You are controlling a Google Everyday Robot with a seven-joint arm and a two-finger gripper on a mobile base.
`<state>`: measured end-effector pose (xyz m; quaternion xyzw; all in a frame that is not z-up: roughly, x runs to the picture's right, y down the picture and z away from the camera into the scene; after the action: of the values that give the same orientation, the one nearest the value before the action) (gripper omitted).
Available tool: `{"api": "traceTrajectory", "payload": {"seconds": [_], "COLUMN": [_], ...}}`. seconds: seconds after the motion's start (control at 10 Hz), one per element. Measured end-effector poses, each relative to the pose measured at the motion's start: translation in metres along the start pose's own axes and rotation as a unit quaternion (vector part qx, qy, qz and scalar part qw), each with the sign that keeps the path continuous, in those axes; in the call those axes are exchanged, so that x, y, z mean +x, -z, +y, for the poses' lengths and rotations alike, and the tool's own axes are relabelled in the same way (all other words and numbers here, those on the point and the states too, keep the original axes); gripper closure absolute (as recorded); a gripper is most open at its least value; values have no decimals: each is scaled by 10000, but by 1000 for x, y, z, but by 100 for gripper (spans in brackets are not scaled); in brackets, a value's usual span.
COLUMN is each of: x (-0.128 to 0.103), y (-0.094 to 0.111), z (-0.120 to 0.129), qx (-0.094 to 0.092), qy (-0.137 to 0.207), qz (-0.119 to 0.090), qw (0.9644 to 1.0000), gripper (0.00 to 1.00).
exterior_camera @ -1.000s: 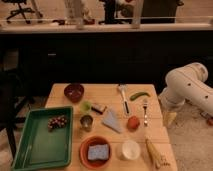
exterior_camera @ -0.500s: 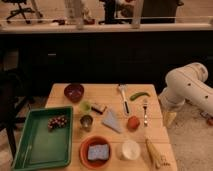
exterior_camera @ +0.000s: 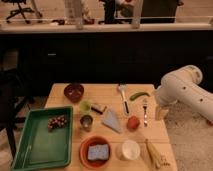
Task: Place pepper in purple bowl
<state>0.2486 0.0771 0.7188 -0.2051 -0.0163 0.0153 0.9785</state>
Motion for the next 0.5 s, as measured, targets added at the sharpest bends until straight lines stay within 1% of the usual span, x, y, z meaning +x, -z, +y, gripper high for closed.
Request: {"api": "traceTrajectory", "payload": {"seconds": [0.2, 0.3, 0.4, 0.5], "x": [-17, -23, -22, -18], "y": [-13, -18, -25, -36], "z": [-21, -27, -33, -45], "qx": [178, 217, 261, 342], "qy": [125, 166, 181, 199], "qz": [-186, -294, -381, -508], "qw": [9996, 9992, 9988, 9979], "gripper": [20, 20, 20, 20]}}
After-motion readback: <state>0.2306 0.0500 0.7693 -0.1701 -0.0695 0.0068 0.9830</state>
